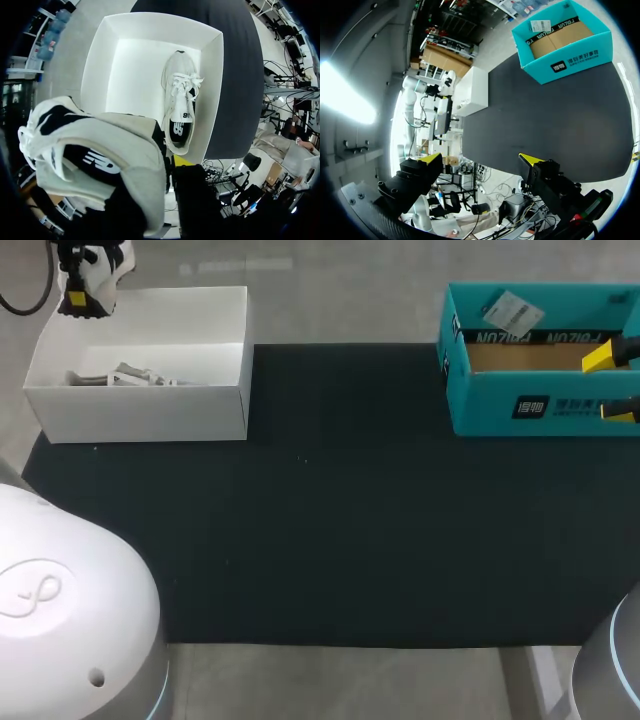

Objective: Take the shoe out of the shoebox, open the shoe tongue, remove and reinsert the insole, then place the shoe into the shoebox

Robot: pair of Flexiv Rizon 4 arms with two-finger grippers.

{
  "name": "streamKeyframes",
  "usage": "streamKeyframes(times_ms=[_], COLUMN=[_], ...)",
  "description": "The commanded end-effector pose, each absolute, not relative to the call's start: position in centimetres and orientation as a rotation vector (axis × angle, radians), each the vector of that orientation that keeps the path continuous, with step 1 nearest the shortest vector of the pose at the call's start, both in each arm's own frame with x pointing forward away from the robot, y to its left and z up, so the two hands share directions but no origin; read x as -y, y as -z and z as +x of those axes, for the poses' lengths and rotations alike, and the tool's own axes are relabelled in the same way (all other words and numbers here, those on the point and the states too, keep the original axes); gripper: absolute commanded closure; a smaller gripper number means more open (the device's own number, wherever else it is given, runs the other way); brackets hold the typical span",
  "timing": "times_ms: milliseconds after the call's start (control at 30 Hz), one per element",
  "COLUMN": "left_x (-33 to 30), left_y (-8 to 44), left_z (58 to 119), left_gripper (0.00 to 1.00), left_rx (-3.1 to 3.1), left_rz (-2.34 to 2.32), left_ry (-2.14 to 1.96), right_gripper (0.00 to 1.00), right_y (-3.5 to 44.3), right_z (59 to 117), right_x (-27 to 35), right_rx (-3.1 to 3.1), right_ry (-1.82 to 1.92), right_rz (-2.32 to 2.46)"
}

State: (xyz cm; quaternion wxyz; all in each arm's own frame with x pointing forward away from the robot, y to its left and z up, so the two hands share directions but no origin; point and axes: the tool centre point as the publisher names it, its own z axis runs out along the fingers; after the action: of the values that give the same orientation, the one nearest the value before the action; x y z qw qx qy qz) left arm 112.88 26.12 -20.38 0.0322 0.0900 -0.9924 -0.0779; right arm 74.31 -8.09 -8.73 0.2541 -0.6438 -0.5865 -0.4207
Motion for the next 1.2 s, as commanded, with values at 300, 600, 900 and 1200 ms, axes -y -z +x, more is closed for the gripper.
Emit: streamKeyframes(times_ms=[300,600,900,1200], left_x=[-27.4,-29.0,-30.3,-30.4], left_y=[19.8,20.8,20.5,19.8], left_z=[112.9,111.4,113.0,114.6], left_gripper=[1.0,1.0,1.0,1.0], left_rx=[3.065,2.681,2.383,2.257], left_rz=[-0.317,-1.358,-1.991,-2.138], left_ry=[0.22,0.435,0.55,0.511], right_gripper=[0.0,0.0,0.0,0.0], right_y=[8.8,8.8,8.8,8.8], right_z=[74.4,74.4,74.4,74.4], right_x=[8.0,8.0,8.0,8.0], right_rx=[1.594,1.594,1.594,1.594], right_ry=[1.14,1.14,1.14,1.14], right_rz=[-1.751,-1.751,-1.751,-1.751])
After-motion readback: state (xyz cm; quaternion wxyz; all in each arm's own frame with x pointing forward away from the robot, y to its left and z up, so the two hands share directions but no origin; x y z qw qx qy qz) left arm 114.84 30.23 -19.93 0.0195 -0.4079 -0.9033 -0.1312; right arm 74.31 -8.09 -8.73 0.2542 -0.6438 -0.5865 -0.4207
